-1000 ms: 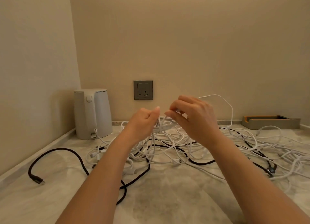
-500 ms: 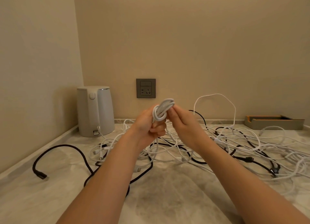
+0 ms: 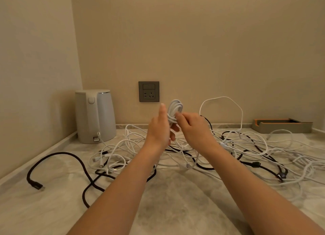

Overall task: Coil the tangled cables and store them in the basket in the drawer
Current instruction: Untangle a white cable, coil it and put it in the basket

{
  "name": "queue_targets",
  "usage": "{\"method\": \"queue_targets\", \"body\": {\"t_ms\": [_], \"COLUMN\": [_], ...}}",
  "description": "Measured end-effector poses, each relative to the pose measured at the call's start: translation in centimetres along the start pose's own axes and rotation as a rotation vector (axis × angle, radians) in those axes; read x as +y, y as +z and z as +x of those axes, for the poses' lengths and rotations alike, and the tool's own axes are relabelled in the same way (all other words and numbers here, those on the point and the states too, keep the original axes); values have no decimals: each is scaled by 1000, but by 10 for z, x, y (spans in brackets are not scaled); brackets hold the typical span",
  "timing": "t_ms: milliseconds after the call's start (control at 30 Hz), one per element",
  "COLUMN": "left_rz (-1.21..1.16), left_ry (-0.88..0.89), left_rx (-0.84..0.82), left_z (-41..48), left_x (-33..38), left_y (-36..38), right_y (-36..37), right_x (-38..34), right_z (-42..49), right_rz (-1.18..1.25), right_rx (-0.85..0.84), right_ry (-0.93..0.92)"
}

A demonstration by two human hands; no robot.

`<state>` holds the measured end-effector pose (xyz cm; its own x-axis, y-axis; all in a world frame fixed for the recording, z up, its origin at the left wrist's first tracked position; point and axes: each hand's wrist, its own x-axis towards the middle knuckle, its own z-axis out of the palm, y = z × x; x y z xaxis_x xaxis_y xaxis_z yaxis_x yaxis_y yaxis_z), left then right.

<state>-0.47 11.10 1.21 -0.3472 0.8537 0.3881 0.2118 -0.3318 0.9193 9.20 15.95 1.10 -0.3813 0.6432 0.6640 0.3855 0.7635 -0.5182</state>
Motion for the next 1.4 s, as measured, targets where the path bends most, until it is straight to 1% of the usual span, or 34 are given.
{"method": "queue_targets", "body": {"t_ms": [67, 100, 167, 200, 267, 333, 433, 500, 567, 667, 833, 933, 1067, 1200, 1267, 1333, 1400], "left_rz": [191, 223, 195, 150, 48, -51, -188, -225, -201, -115, 33, 76, 79, -34, -52, -47, -49], "left_ry": [227, 294, 324, 292, 174, 44, -96, -143, -160, -140, -73, -53, -59, -136, -148, -152, -157], "left_rx": [27, 26, 39, 55, 79, 88, 78, 61, 37, -7, -56, -67, -56, -1, -2, -23, -47], "left_z": [-4, -4, 0, 2, 5, 6, 8, 10, 9, 5, 0, 0, 2, 3, 3, 2, 0], "left_x": [-3, -4, -5, -5, -4, -3, 0, 2, 2, 3, 1, -1, -2, -1, 0, -1, -1], "left_y": [1, 0, -4, -7, -8, -9, -13, -15, -13, -9, -5, -5, -4, -6, -6, -4, -1], "right_y": [-3, -3, -2, 0, 1, 1, -1, -1, 0, -1, -1, 1, -2, -3, -4, -4, -4], "right_x": [0, -1, -3, -4, -8, -10, -11, -10, -7, -4, -3, -3, -4, -8, -8, -5, -1], "right_z": [0, -1, -4, -5, -6, -7, -9, -10, -9, -6, -6, -7, -6, -6, -6, -5, -4], "right_rz": [37, 67, 90, 79, 104, 232, 382, 365, 317, 275, 297, 296, 280, 231, 198, 217, 328], "right_rx": [0, -9, -6, 23, 114, 151, 75, 37, 47, 107, 157, 164, 114, 23, 18, 44, 64], "right_ry": [34, 40, 22, 3, -27, -29, -30, -66, -83, -51, 55, 94, 73, 18, 7, 38, 120]}}
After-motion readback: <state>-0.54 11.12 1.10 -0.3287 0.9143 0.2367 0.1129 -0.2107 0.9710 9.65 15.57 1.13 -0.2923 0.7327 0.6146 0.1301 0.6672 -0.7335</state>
